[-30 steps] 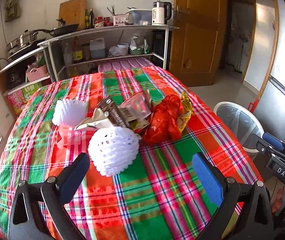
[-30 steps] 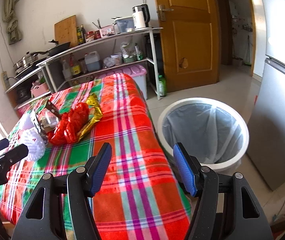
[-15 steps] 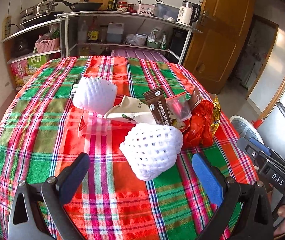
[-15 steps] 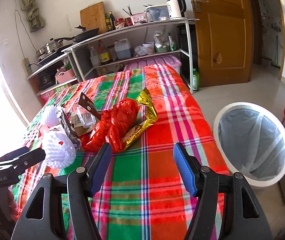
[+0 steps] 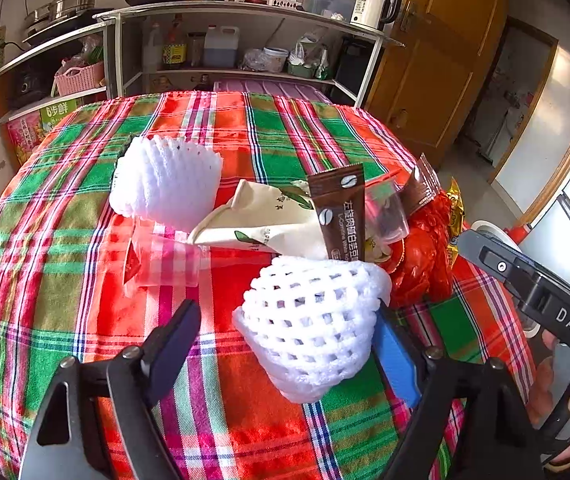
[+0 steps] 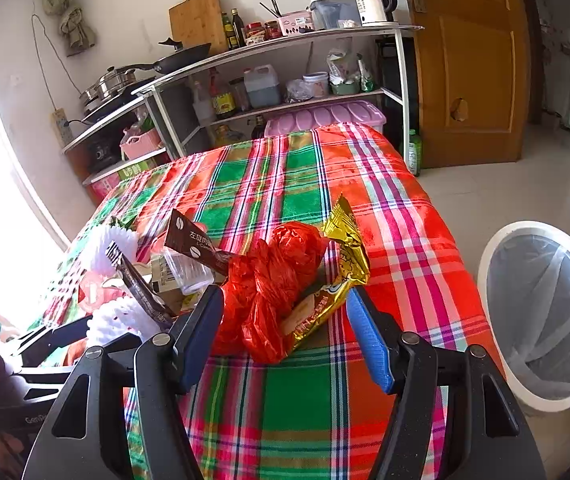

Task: Collect trash
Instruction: 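Grasp the white foam net with the left gripper while the right gripper grasps the red bag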

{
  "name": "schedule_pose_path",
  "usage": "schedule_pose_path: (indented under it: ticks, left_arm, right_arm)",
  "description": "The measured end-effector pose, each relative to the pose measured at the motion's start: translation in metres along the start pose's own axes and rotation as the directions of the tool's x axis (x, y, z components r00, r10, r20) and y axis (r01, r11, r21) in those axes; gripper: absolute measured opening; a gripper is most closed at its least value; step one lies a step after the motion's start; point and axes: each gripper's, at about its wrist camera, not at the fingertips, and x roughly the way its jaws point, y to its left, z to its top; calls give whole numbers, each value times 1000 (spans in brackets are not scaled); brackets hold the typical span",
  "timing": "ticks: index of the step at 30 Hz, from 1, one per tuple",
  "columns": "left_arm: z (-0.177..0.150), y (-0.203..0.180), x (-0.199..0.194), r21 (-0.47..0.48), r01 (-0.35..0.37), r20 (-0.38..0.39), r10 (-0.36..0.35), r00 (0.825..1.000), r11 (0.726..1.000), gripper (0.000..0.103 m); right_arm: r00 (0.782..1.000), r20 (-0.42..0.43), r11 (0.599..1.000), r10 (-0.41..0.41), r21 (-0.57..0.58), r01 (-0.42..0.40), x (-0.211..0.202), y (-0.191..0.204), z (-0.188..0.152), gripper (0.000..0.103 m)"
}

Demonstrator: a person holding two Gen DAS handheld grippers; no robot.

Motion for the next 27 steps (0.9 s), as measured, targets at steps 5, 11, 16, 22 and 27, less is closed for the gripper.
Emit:
schedule_pose_path:
  ticks: [5,11,16,22,27]
  left_arm:
    - [-1,4,3,-10,51,-19,-51,999,999,64]
    - [-3,9,5,-24,60,-23,-61,998,998,57]
    - [0,13,10,-25,48,-44,-49,998,999,63]
    - [-1,15,11,-32,57,-42,-58,997,998,63]
    - [-2,15,10,-35,83,-44,-85,995,996,54]
  right_arm:
    - [1000,-18,1000,9,15,-9,9,1,4,65]
    - [998,-61,999,26,33,-24,26,6,10,65]
    - [995,-98,999,28,32,-25,41,12,13,64]
    - [991,-134,1000,1,3,0,56,17,9,54]
    - [993,-118,1000,9,-5,-9,53,17,6,49]
